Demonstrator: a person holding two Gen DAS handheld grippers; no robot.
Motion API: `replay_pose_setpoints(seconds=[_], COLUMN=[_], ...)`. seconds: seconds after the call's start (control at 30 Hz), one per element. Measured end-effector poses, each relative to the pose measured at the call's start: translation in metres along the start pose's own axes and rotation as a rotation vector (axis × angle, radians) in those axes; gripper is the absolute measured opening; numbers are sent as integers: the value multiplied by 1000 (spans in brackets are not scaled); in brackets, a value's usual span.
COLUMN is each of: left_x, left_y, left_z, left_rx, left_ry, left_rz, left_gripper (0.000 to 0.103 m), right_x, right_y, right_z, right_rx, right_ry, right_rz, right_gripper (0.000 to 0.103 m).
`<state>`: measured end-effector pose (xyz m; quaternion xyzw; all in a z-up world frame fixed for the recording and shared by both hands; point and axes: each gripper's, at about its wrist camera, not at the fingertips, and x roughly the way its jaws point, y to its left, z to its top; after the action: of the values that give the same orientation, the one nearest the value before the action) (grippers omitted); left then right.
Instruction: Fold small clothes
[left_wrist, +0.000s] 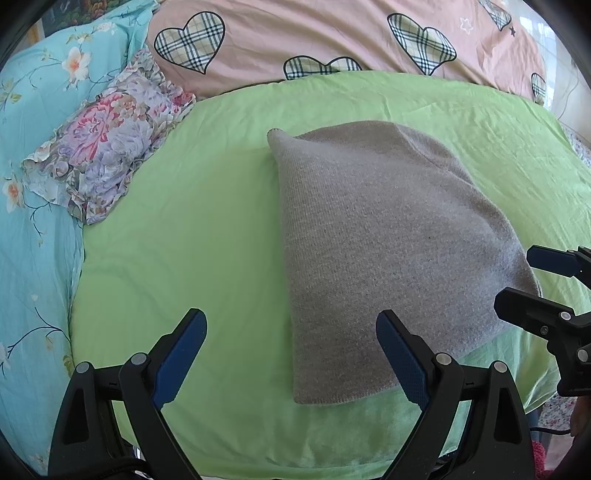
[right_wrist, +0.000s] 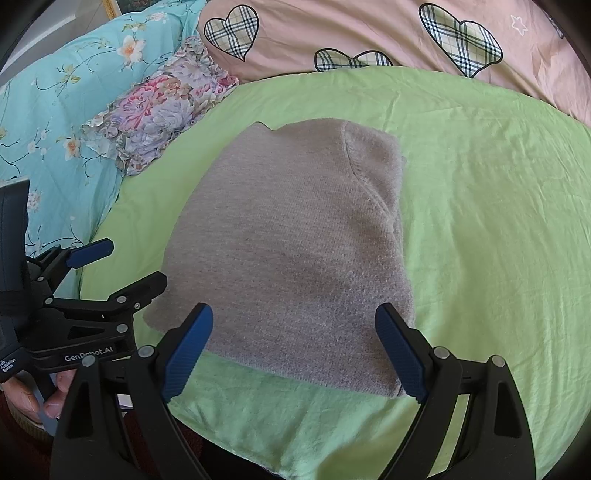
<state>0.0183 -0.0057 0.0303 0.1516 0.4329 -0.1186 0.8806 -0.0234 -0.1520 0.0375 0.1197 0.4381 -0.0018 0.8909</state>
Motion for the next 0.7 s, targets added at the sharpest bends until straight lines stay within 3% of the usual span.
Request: replay_pose_setpoints(seconds=[0.7], left_x=[-2], left_y=[-1], left_z=[-1], left_rx=[-12], left_ry=[0], left_rz=[-12], left_gripper=[94], right_x=[3], right_y=[1], right_z=[-1], right_rx=[2], right_ry=[3], right_rz=[-2], right_gripper=[90])
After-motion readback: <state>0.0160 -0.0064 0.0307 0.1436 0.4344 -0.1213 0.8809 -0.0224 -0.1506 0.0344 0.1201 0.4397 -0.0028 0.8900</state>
